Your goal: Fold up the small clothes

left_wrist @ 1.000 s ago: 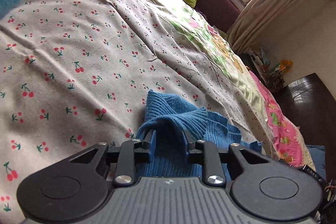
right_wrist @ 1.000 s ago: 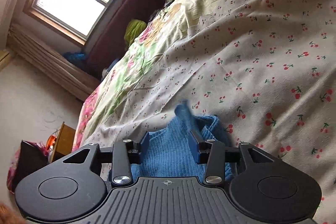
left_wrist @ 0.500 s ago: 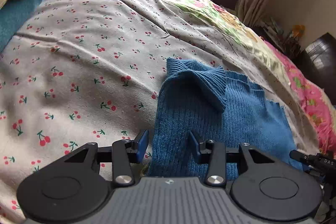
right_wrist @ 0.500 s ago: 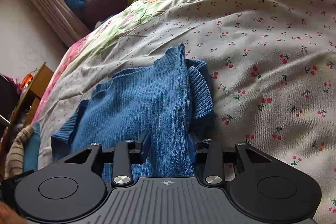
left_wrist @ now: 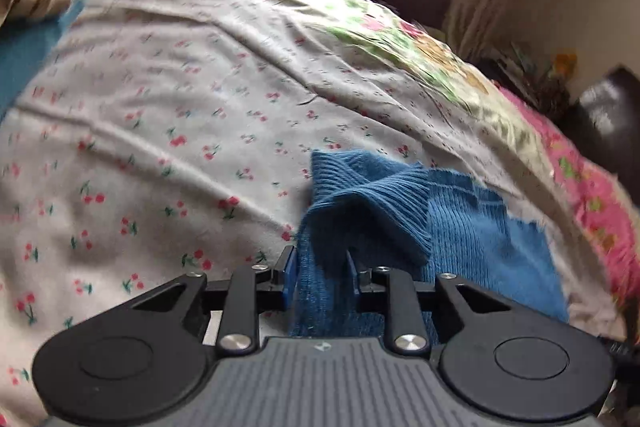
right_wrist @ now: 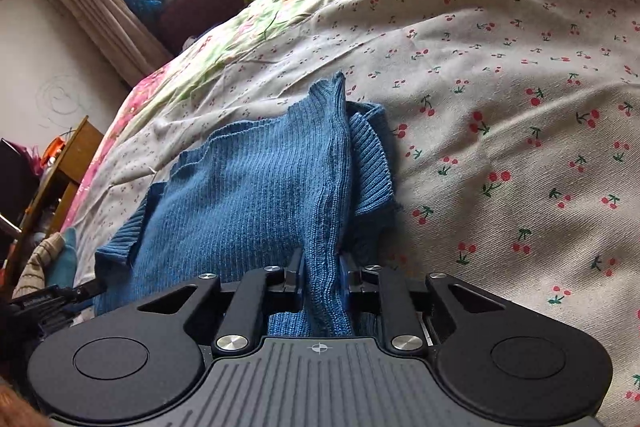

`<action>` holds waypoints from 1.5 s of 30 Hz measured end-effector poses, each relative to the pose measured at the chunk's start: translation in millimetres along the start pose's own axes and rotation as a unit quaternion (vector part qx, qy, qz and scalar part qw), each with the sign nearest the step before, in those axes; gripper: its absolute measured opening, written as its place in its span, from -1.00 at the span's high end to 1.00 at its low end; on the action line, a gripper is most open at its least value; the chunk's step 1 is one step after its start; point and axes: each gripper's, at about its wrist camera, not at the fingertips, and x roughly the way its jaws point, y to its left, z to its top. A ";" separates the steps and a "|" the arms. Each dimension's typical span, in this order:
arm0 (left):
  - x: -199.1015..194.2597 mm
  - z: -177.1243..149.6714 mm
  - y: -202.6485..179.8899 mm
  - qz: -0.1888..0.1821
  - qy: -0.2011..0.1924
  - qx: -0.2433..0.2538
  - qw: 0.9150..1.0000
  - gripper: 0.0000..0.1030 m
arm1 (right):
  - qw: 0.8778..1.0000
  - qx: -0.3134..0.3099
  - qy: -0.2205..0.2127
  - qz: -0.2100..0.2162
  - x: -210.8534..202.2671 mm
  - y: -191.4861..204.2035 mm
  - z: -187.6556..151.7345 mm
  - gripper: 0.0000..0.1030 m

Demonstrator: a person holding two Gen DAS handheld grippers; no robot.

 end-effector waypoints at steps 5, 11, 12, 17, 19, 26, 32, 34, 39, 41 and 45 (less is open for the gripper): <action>34.1 13.9 -31.8 0.042 0.010 0.083 0.996 0.18 | 1.000 0.003 0.002 0.004 -1.3 -1.5 -0.3 0.65; 20.1 40.7 44.3 0.028 -0.023 -0.143 0.989 0.17 | 1.000 0.005 0.002 0.017 -5.0 -6.5 -1.0 0.64; 15.2 37.2 49.4 0.036 -0.017 -0.137 0.990 0.17 | 1.000 0.002 0.001 0.017 -5.0 -5.6 -1.5 0.64; -7.4 -6.6 50.4 0.017 0.040 -0.094 0.995 0.08 | 0.999 -0.030 -0.004 0.017 -8.7 5.1 -6.5 0.63; -10.1 -24.0 43.9 -0.008 0.055 -0.095 0.994 0.05 | 0.999 -0.033 0.001 0.024 -9.5 8.1 -7.4 0.63; -19.4 -27.1 32.1 -0.018 0.039 -0.080 0.996 -0.06 | 0.999 -0.035 0.007 0.035 -12.3 11.0 -6.1 0.58; -26.4 -35.6 29.3 -0.027 0.040 -0.064 0.997 -0.17 | 0.999 -0.033 0.016 0.039 -7.0 10.2 -9.4 0.53; -26.3 -36.7 21.9 -0.028 0.035 -0.045 0.998 -0.16 | 0.998 -0.037 0.014 0.039 -6.8 11.5 -10.0 0.53; -14.5 -33.6 15.4 -0.009 0.045 -0.030 0.999 0.48 | 0.999 -0.026 0.021 0.022 0.5 7.8 -8.0 0.74; -9.6 -32.8 20.8 -0.024 0.055 -0.053 0.997 0.54 | 0.999 -0.018 0.020 0.028 -1.5 5.9 -6.5 0.75; -18.1 -32.5 29.7 -0.038 0.049 -0.076 0.995 0.58 | 0.999 -0.017 0.012 0.032 -9.1 3.7 -5.2 0.79</action>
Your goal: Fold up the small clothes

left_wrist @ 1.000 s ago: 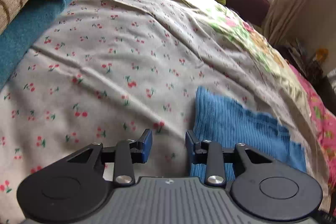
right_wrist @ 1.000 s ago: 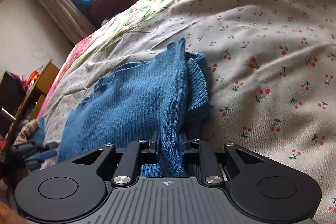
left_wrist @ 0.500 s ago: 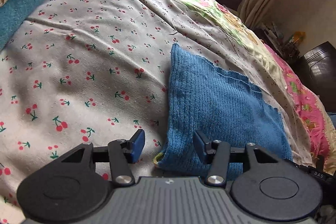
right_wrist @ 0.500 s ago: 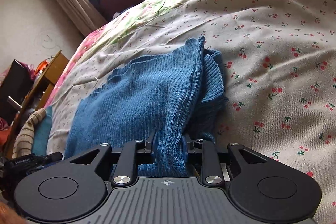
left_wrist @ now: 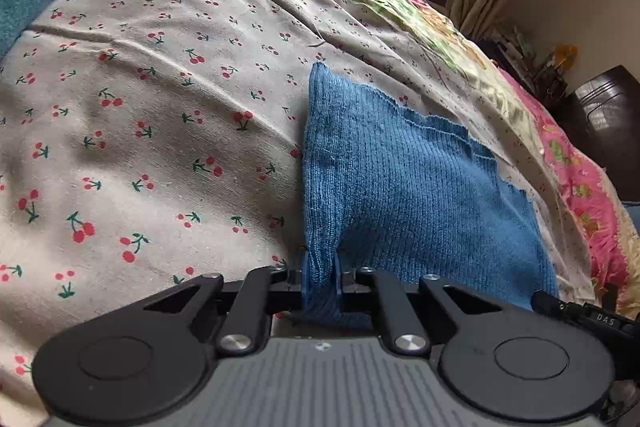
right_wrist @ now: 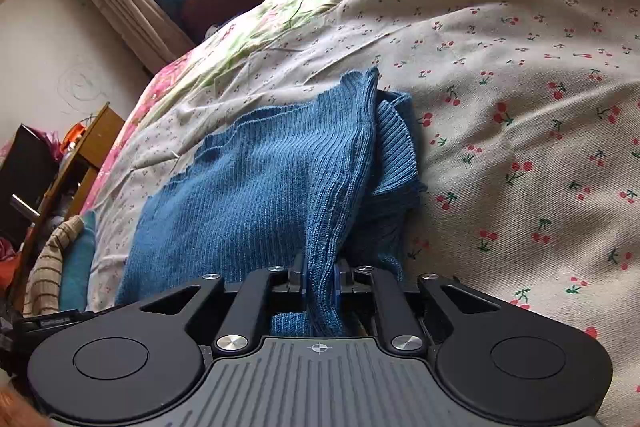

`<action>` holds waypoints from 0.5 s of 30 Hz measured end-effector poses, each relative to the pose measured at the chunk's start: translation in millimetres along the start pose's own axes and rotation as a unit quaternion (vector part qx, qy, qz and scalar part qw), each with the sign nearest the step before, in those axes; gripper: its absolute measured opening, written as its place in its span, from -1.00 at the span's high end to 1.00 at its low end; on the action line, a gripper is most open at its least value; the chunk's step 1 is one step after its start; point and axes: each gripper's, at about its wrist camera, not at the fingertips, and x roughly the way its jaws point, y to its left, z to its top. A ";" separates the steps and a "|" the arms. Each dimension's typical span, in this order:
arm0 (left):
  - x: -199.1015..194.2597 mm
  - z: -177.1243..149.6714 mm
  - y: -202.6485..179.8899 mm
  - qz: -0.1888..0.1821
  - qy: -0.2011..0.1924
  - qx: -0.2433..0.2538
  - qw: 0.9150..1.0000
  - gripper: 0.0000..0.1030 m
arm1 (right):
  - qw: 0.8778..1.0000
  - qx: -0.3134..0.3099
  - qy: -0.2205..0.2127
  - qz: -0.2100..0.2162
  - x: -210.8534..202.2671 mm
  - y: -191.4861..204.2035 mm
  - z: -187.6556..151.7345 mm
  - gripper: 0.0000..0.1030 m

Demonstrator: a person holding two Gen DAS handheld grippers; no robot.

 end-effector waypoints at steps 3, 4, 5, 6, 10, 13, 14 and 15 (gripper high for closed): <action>-5.9 2.1 1.7 -0.013 -0.004 -0.005 1.000 0.61 | 1.000 0.014 -0.001 0.013 -3.1 -2.2 0.7 0.80; -4.8 3.6 3.2 -0.018 -0.001 -0.011 1.000 0.62 | 1.000 0.018 -0.002 0.018 -4.0 -2.0 1.5 0.81; -3.7 5.0 4.8 -0.023 0.001 -0.019 1.000 0.63 | 1.000 0.020 -0.005 0.024 -6.8 -0.6 2.8 0.81; -3.9 7.1 5.9 -0.032 0.002 -0.030 0.999 0.63 | 0.999 0.018 -0.010 0.030 -11.8 1.5 4.1 0.82; -24.6 4.6 2.3 -0.067 -0.007 -0.030 0.997 0.64 | 0.998 0.003 -0.031 0.059 -42.3 11.4 2.4 0.82; -24.1 -2.4 4.6 -0.065 -0.001 -0.030 0.997 0.64 | 0.999 0.002 -0.023 0.043 -38.1 3.5 -6.2 0.82; -17.1 -5.0 8.8 -0.055 0.007 -0.035 0.998 0.64 | 1.000 0.014 -0.010 0.019 -25.5 -4.1 -9.0 0.82; -7.9 -6.3 14.5 -0.042 0.016 -0.045 0.998 0.64 | 1.000 0.020 0.003 0.001 -14.9 -10.6 -11.6 0.82</action>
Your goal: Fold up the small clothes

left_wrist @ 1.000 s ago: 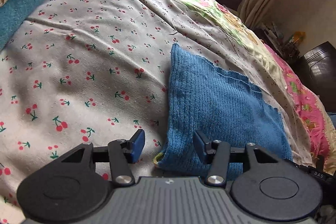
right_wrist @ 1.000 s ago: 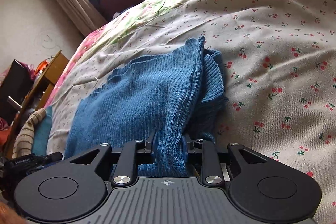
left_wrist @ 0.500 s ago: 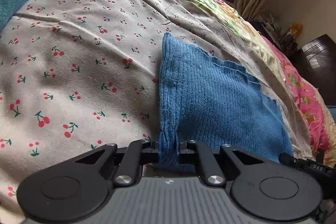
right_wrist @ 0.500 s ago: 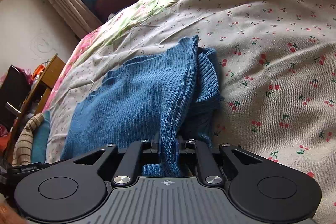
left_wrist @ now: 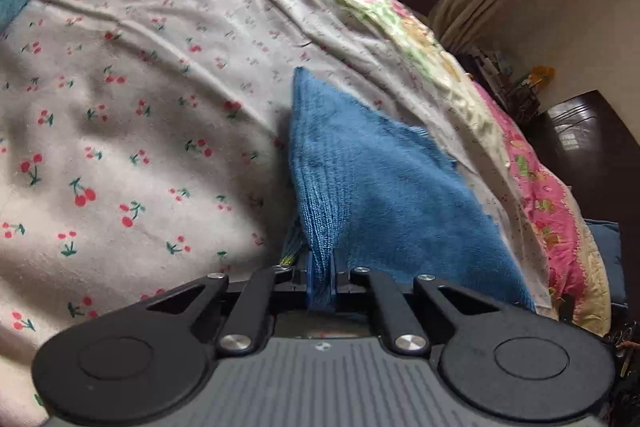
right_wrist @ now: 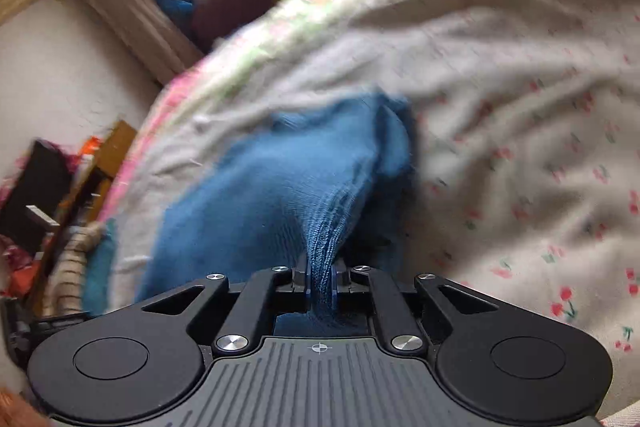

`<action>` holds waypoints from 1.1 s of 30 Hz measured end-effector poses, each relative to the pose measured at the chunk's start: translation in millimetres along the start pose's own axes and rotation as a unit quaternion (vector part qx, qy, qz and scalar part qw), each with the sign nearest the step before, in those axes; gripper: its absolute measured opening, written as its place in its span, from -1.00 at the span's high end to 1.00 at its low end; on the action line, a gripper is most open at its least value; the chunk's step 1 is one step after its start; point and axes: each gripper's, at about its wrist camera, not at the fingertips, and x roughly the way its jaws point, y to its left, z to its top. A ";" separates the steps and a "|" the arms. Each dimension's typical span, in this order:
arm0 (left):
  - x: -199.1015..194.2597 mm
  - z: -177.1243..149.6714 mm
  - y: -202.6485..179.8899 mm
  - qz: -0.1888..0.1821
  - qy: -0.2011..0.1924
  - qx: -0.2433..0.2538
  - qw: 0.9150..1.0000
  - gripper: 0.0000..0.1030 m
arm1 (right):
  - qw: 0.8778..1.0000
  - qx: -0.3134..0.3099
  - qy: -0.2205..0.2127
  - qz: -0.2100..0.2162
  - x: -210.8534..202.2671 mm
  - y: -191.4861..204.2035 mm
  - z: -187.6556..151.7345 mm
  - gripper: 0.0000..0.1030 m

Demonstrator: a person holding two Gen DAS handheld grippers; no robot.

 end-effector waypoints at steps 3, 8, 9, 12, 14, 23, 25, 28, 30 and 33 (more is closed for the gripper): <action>10.8 -2.3 10.8 0.017 0.013 -0.022 1.000 0.65 | 1.000 -0.004 0.011 -0.015 10.4 -3.7 -7.8 0.82; 5.8 -2.3 1.7 0.026 0.004 0.004 1.000 0.65 | 0.999 -0.023 0.000 -0.023 6.0 2.2 -3.2 0.80; 8.9 -1.7 1.8 0.033 0.006 0.004 0.999 0.65 | 0.999 -0.023 0.008 -0.025 8.6 1.6 -1.0 0.77; 11.2 -3.5 -4.4 0.050 0.005 0.030 0.998 0.63 | 0.999 -0.027 0.004 -0.032 8.1 2.4 -2.0 0.72; 9.5 -5.0 -11.9 0.064 0.002 0.053 0.996 0.58 | 0.999 -0.031 -0.002 -0.038 2.2 2.9 -3.5 0.70; -17.3 -11.9 -36.1 0.103 -0.052 0.124 0.986 0.41 | 0.996 -0.034 -0.051 -0.057 -23.9 11.7 8.6 0.61; -21.1 -11.6 -46.1 0.100 -0.066 0.144 0.982 0.40 | 0.996 -0.033 -0.061 -0.057 -22.6 15.6 16.0 0.57; -18.9 -11.5 -63.1 0.091 -0.074 0.176 0.977 0.33 | 0.995 -0.022 -0.074 -0.063 -19.6 17.1 27.2 0.51; -10.9 -11.6 -71.2 0.086 -0.071 0.192 0.975 0.28 | 0.996 -0.014 -0.071 -0.057 -13.4 14.8 33.9 0.37; 1.6 -13.7 -75.5 0.079 -0.059 0.196 0.976 0.26 | 0.996 -0.016 -0.054 -0.074 8.0 12.5 40.6 0.30</action>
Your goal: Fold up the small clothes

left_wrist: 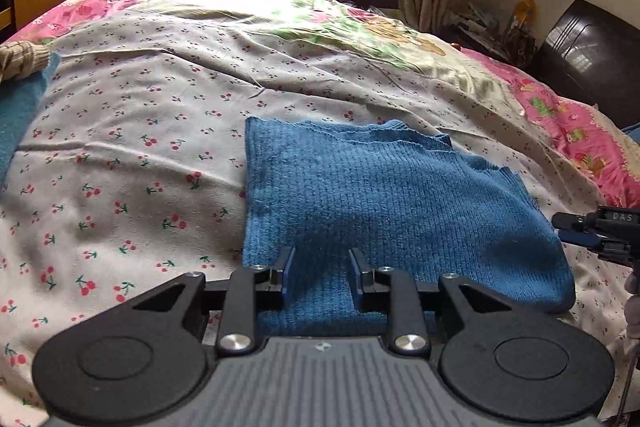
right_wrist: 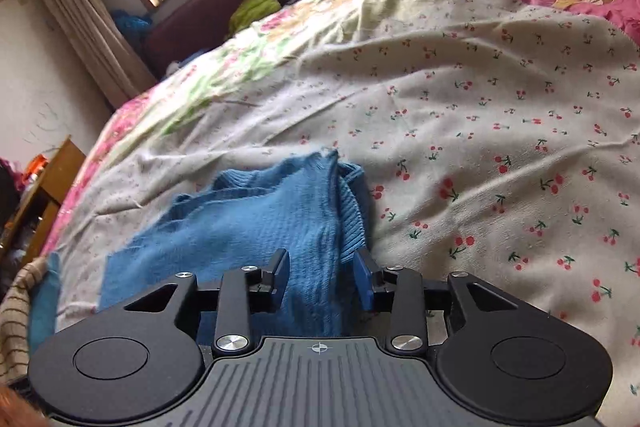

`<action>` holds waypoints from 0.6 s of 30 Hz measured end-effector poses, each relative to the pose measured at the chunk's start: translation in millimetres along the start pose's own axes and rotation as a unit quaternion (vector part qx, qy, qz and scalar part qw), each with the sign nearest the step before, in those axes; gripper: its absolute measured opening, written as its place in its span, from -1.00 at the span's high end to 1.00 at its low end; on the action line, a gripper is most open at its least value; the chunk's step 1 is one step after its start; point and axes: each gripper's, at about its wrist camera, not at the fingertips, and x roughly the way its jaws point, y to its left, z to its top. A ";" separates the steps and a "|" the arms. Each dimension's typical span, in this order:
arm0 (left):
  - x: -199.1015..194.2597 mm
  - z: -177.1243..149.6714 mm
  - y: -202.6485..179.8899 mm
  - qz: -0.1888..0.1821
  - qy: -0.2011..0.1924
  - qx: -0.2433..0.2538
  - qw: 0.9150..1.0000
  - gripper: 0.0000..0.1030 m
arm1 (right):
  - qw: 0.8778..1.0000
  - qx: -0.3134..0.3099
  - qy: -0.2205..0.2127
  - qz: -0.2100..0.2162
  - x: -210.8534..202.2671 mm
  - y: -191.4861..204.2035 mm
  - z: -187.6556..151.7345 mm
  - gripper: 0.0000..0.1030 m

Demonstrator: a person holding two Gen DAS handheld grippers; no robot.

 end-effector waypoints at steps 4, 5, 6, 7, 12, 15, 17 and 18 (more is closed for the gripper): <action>9.1 -2.4 -5.7 -0.004 0.011 0.004 1.000 0.26 | 1.000 -0.003 0.018 -0.006 17.4 4.3 -1.1 0.69; 10.0 -2.7 -7.7 -0.005 0.013 0.008 1.000 0.26 | 1.000 -0.011 0.017 -0.007 15.8 5.5 -0.2 0.86; 10.3 -2.9 -10.0 -0.007 0.013 0.011 1.000 0.26 | 1.000 -0.016 0.013 -0.007 12.2 5.1 1.8 0.87; 10.3 -2.9 -12.5 -0.010 0.012 0.016 1.000 0.26 | 1.000 -0.022 0.006 -0.011 8.1 4.5 4.4 0.88; 18.0 -3.4 -25.3 -0.019 0.008 0.033 0.999 0.22 | 0.999 -0.007 0.001 -0.046 10.3 -14.4 13.8 0.89; 38.1 -12.7 -20.8 -0.002 0.039 0.029 0.999 0.19 | 0.996 -0.041 0.023 -0.076 33.3 -11.7 -0.2 0.86; 44.7 -21.8 -12.3 -0.005 0.054 0.011 0.998 0.19 | 0.995 -0.045 0.014 -0.085 32.1 -8.3 -3.1 0.82; 43.2 -24.8 -10.3 -0.008 0.049 0.010 0.999 0.18 | 0.995 -0.048 0.012 -0.088 29.0 -6.1 -2.9 0.77</action>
